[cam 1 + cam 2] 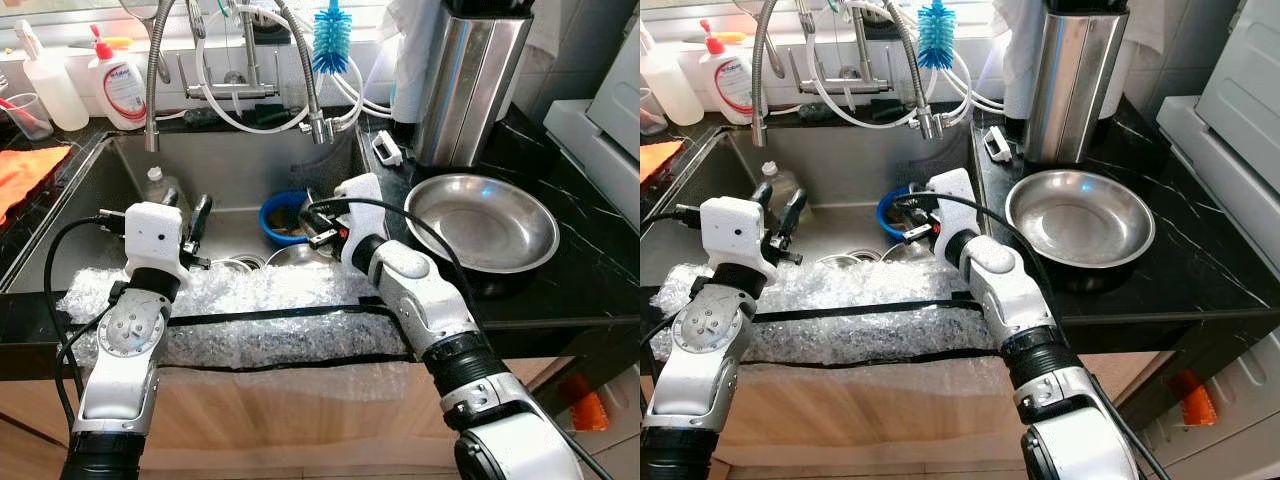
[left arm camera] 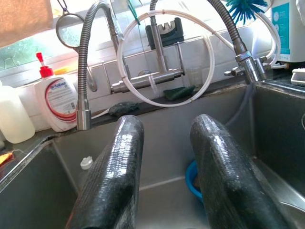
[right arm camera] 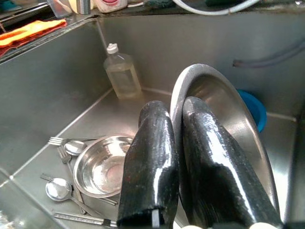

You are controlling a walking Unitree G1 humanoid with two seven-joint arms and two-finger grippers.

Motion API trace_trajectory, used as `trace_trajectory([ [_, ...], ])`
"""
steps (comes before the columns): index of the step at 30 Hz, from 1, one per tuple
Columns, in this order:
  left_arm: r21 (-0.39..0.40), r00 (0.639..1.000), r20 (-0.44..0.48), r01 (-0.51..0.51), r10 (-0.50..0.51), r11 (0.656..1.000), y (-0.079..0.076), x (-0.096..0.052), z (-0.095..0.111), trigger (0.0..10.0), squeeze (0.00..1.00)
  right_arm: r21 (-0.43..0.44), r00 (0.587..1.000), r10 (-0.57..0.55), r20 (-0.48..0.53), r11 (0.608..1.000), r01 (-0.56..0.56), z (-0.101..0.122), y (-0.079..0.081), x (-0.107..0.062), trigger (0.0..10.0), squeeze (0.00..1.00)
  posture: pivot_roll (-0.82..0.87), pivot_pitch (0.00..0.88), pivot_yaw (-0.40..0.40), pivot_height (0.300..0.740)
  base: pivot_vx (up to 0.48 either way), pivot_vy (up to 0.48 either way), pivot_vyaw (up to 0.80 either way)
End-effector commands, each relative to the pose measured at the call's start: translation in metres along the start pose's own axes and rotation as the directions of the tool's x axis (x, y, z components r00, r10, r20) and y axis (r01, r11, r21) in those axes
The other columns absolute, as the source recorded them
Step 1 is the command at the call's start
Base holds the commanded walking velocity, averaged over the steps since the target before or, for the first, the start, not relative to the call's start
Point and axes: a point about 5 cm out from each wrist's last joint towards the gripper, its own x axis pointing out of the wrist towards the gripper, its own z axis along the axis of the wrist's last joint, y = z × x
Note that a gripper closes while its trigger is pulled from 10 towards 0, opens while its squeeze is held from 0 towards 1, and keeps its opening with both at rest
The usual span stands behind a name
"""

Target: Kitchen organization

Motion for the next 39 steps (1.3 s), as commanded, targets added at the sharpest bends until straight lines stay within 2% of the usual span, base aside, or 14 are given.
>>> trace_trajectory([
  [1, 0.010, 1.000, 0.001, 0.015, -0.015, 1.000, -0.001, -0.001, 0.003, 10.0, 0.00, -0.007, 1.000, -0.007, 0.003, 1.000, 0.007, 0.004, 0.000, 0.003, 10.0, 0.00, -0.07, 0.039, 0.052, 0.740, 0.000, 0.000, 0.00],
  [8, 0.011, 1.000, -0.001, 0.017, -0.017, 1.000, -0.001, -0.001, 0.003, 10.0, 0.00, 0.004, 0.999, -0.032, -0.040, 0.999, 0.033, -0.002, -0.003, 0.004, 10.0, 0.00, -0.07, 0.043, 0.054, 0.740, 0.000, 0.000, 0.00],
  [9, 0.011, 1.000, -0.002, 0.017, -0.017, 1.000, -0.001, -0.001, 0.003, 10.0, 0.00, 0.003, 0.998, -0.036, -0.048, 0.999, 0.036, -0.004, -0.003, 0.004, 10.0, 0.30, -0.07, 0.046, 0.054, 0.740, 0.000, 0.000, 0.00],
  [10, 0.011, 1.000, -0.002, 0.017, -0.017, 1.000, -0.001, -0.001, 0.003, 10.0, 0.00, 0.004, 0.998, -0.036, -0.049, 0.999, 0.036, -0.005, -0.004, 0.005, 10.0, 0.30, -0.07, 0.046, 0.054, 0.740, 0.000, 0.000, 0.00],
  [11, 0.011, 1.000, -0.002, 0.017, -0.017, 1.000, -0.001, -0.001, 0.003, 10.0, 0.00, 0.005, 0.998, -0.037, -0.049, 0.999, 0.037, -0.005, -0.004, 0.005, 10.0, 0.62, -0.07, 0.047, 0.055, 0.740, 0.000, 0.000, 0.00],
  [12, 0.011, 1.000, -0.003, 0.018, -0.018, 1.000, -0.001, -0.001, 0.003, 10.0, 0.00, 0.007, 0.998, -0.038, -0.051, 0.999, 0.038, -0.006, -0.004, 0.004, 10.0, 1.00, -0.07, 0.047, 0.055, 0.740, 0.000, 0.000, 0.00],
  [18, 0.009, 1.000, -0.004, 0.020, -0.020, 1.000, -0.002, 0.000, 0.003, 10.0, 0.00, -0.001, 0.997, -0.047, -0.064, 0.999, 0.047, -0.009, -0.005, 0.005, 10.0, 0.99, -0.07, 0.049, 0.054, 0.740, 0.000, 0.000, 0.00],
  [19, 0.009, 1.000, -0.004, 0.020, -0.020, 1.000, -0.002, 0.000, 0.003, 10.0, 0.00, -0.005, 0.997, -0.048, -0.067, 0.999, 0.048, -0.009, -0.005, 0.004, 10.0, 0.81, -0.08, 0.051, 0.056, 0.740, 0.000, 0.000, 0.00],
  [20, 0.008, 1.000, -0.004, 0.021, -0.021, 1.000, -0.003, 0.000, 0.003, 10.0, 0.00, -0.007, 0.996, -0.049, -0.069, 0.999, 0.048, -0.010, -0.005, 0.004, 10.0, 0.12, -0.08, 0.051, 0.055, 0.740, 0.000, 0.000, 0.00],
  [21, 0.008, 1.000, -0.005, 0.022, -0.022, 1.000, -0.003, 0.000, 0.003, 10.0, 0.00, -0.010, 0.996, -0.050, -0.072, 0.999, 0.049, -0.011, -0.005, 0.004, 10.0, 0.00, -0.08, 0.051, 0.056, 0.740, 0.000, 0.000, 0.00],
  [29, 0.007, 1.000, -0.007, 0.025, -0.025, 1.000, -0.003, 0.000, 0.002, 10.0, 0.00, -0.020, 0.996, -0.054, -0.072, 0.998, 0.053, -0.009, -0.005, 0.005, 10.0, 0.00, -0.08, 0.050, 0.057, 0.740, 0.000, 0.000, 0.00],
  [30, 0.008, 1.000, -0.006, 0.026, -0.026, 1.000, -0.003, 0.000, 0.003, 10.0, 0.00, -0.043, 0.995, -0.062, -0.079, 0.997, 0.058, -0.009, -0.006, 0.005, 10.0, 1.00, -0.08, 0.049, 0.057, 0.740, 0.000, 0.000, 0.00],
  [39, 0.009, 1.000, -0.005, 0.028, -0.028, 1.000, -0.003, 0.001, 0.003, 10.0, 0.00, -0.066, 0.994, -0.069, -0.082, 0.996, 0.064, -0.009, -0.006, 0.005, 10.0, 1.00, -0.08, 0.049, 0.060, 0.740, 0.000, 0.000, 0.00],
])
